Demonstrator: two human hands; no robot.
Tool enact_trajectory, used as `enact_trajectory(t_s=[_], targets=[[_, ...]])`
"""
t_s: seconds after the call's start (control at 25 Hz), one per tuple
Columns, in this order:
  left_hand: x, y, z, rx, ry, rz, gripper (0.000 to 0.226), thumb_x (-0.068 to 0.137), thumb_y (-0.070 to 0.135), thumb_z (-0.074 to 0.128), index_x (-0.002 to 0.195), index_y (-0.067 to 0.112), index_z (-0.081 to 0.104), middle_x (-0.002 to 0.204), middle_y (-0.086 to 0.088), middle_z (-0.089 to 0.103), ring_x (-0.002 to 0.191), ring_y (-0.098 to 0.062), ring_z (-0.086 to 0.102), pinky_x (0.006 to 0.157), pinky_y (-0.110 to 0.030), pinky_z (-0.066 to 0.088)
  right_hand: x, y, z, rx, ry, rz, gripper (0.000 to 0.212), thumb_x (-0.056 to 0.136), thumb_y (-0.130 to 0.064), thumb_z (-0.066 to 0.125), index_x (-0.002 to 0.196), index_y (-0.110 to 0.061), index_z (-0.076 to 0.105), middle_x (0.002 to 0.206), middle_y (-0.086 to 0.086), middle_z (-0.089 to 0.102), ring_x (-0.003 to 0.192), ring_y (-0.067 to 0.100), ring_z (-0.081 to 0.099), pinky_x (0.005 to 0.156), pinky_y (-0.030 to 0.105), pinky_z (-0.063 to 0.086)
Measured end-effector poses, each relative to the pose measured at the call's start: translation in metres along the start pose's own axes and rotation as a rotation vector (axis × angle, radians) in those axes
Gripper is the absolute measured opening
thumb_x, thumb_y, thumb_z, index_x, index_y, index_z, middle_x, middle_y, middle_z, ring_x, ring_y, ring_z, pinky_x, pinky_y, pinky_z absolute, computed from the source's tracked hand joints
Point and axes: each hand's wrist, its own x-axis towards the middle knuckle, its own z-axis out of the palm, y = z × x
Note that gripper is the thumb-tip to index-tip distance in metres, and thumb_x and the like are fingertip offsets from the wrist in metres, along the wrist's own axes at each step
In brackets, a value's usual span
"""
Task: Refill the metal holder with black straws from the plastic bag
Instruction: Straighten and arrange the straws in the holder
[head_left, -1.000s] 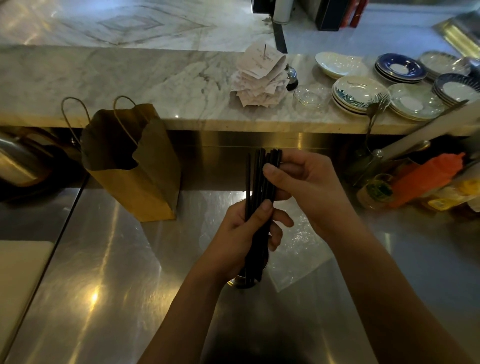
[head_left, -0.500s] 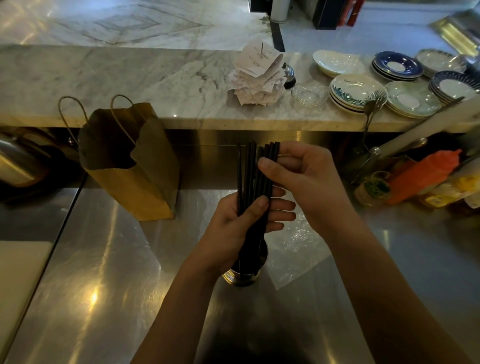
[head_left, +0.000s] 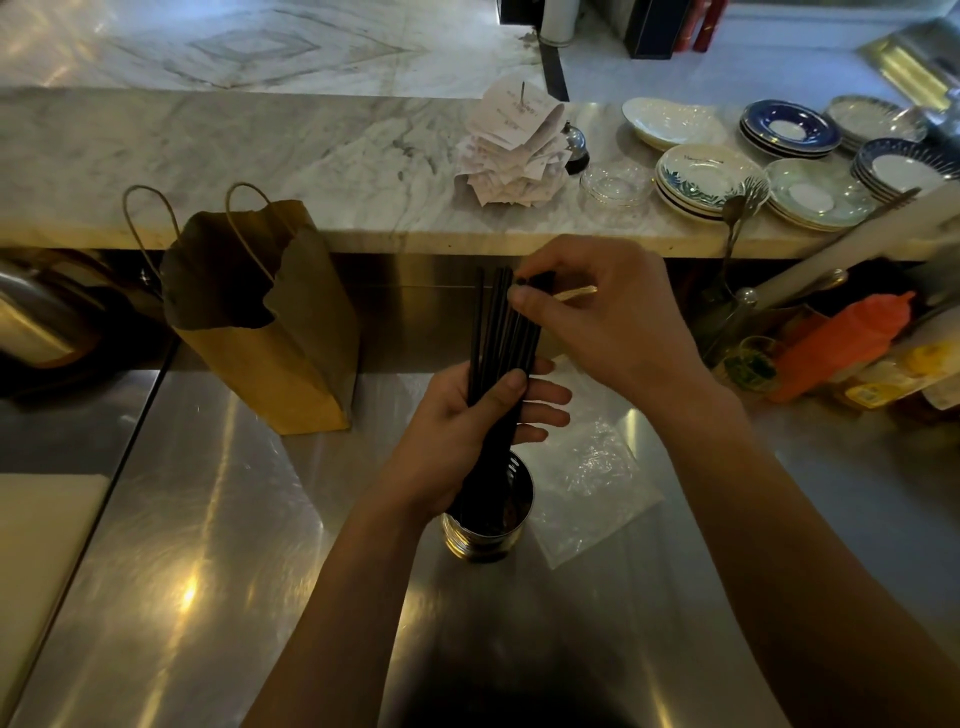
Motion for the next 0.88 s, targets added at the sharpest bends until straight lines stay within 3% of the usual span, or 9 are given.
enact_trajectory(t_s=[0.32,0.6,0.88], targets=[[-0.0023,0.0041,0.0003,0.091,-0.015,0.005,0.023,0.102,0.009,0.041,0.114,0.008,0.061,0.094,-0.006,0.075,0.076,-0.014,0.071,0.064,-0.021,0.053,0.0063,-0.0009,-0.0075,0.073,-0.024,0.059,0.005,0.08,-0.02,0.076,0.085,-0.019,0.074,0.083,-0.011,0.073,0.083,0.001,0.069,0.081,0.019,0.054],[-0.0012,0.0039,0.0008,0.142,-0.021,0.002,0.023,0.103,0.01,0.04,0.114,0.008,0.06,0.096,-0.007,0.075,0.077,-0.017,0.071,0.064,-0.022,0.054,0.0038,-0.002,-0.0045,0.039,-0.076,-0.016,0.02,0.086,-0.021,0.07,0.106,-0.024,0.071,0.095,-0.013,0.072,0.093,-0.003,0.067,0.083,0.014,0.052],[-0.0036,-0.0012,-0.0031,0.149,-0.027,-0.005,0.024,0.102,0.011,0.042,0.117,0.005,0.06,0.098,-0.009,0.074,0.078,-0.018,0.071,0.064,-0.022,0.052,0.0096,-0.0029,-0.011,0.033,-0.119,-0.002,0.011,0.085,-0.022,0.072,0.095,-0.019,0.074,0.087,-0.012,0.072,0.084,-0.002,0.068,0.078,0.009,0.05]])
